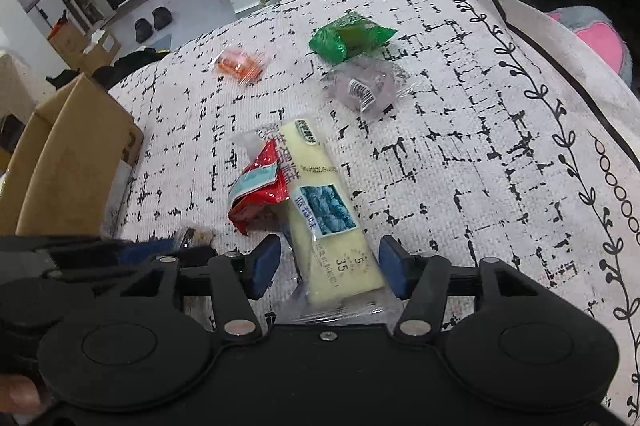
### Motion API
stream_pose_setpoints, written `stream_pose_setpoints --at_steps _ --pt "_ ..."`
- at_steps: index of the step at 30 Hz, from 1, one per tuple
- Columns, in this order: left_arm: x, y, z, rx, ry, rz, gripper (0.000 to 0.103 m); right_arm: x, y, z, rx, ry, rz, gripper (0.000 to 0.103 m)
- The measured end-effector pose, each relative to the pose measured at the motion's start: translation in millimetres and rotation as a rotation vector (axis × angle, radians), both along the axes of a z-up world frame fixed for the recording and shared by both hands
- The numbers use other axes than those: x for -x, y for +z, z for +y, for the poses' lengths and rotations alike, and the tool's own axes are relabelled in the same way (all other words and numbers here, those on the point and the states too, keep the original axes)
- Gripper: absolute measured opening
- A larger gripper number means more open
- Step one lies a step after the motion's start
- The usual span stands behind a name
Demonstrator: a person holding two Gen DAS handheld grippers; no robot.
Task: Organize snacks
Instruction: 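Grasp the small clear packet with the left tool while the right tool grasps the yellow bread bar, then carry the clear packet into the box and open the left tool while the right tool carries the bread bar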
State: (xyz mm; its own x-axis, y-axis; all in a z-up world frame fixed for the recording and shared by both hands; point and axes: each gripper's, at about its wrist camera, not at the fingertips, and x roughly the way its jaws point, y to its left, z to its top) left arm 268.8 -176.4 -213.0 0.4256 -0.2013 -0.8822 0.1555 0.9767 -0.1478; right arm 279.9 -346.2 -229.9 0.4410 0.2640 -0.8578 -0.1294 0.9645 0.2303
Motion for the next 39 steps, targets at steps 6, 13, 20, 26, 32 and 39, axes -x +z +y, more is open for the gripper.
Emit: stream_pose_setpoints --at_steps 6,13,20,26,32,39 --pt "-1 1 -1 -0.001 0.001 -0.006 0.018 -1 3 5 0.069 0.063 0.008 0.037" --pt "1 8 6 0.014 0.025 -0.022 0.018 -1 15 -3 0.010 0.015 0.005 0.033" --pt "3 30 13 0.037 0.031 -0.083 0.018 -2 39 4 -0.006 0.009 -0.038 0.032" --pt "5 48 23 0.063 0.041 -0.127 0.018 -3 53 13 -0.015 -0.002 -0.067 0.032" --pt "9 67 36 0.088 0.067 -0.177 0.018 -2 68 25 -0.017 -0.007 -0.097 0.032" --pt "15 85 55 0.115 0.101 -0.228 0.018 -3 85 36 -0.006 -0.015 -0.141 0.032"
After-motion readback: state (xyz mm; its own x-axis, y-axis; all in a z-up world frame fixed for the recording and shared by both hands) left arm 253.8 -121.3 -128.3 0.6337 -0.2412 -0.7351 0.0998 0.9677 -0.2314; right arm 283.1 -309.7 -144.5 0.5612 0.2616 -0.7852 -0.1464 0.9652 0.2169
